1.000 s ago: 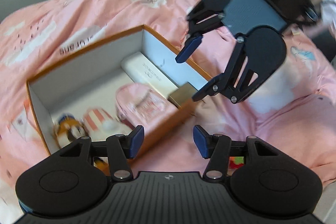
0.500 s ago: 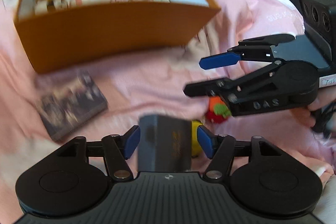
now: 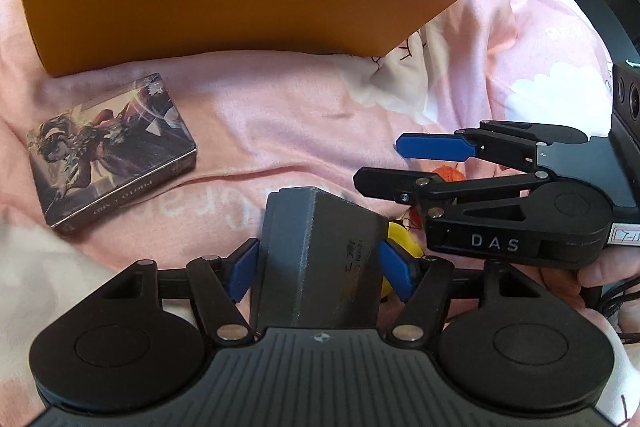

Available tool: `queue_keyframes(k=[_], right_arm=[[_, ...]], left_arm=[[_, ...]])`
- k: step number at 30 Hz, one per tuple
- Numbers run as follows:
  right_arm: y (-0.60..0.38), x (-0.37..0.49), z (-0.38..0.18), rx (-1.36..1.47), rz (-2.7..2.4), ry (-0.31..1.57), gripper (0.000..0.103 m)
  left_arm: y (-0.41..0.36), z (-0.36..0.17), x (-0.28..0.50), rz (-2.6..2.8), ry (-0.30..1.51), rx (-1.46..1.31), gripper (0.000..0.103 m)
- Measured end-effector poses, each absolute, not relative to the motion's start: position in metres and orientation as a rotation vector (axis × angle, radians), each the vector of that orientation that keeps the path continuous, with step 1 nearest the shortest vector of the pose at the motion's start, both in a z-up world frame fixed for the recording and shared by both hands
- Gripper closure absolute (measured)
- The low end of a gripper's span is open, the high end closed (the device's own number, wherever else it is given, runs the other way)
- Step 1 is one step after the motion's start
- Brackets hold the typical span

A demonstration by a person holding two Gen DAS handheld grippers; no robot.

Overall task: Organize objects
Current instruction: 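Withdraw both grippers from the box toward the black box and photo-card pack, then grasp the black gold-lettered box with the left gripper while the right grasps the photo-card pack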

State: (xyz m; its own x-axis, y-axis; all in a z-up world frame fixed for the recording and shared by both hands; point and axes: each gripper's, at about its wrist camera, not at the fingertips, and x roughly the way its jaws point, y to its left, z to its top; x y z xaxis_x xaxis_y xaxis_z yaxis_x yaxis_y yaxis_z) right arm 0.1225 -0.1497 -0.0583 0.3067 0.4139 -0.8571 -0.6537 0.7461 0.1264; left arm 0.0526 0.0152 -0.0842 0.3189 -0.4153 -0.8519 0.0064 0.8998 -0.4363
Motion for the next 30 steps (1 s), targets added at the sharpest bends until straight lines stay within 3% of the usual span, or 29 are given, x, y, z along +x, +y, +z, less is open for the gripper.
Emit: queue_keyframes(k=[10,19,26,30], right_arm=[[-0.153,0.12,-0.062,-0.284,0.696,1.032,0.042],[-0.152,0.117,-0.051,-0.269,0.727,0.977,0.042],[-0.136,0.114,-0.034,-0.358,0.801,0.884,0.029],[-0.117,0.109,-0.029,-0.455,0.864,0.839,0.029]], left_arm=[[0.014,-0.075,0.044,-0.266,1.161,-0.361,0.049],[0.024,-0.045,0.032,-0.191,1.043,-0.342,0.058],[0.048,-0.024,0.023,-0.081,0.957,-0.367,0.059],[0.06,-0.015,0.02,-0.005,0.924,-0.343,0.059]])
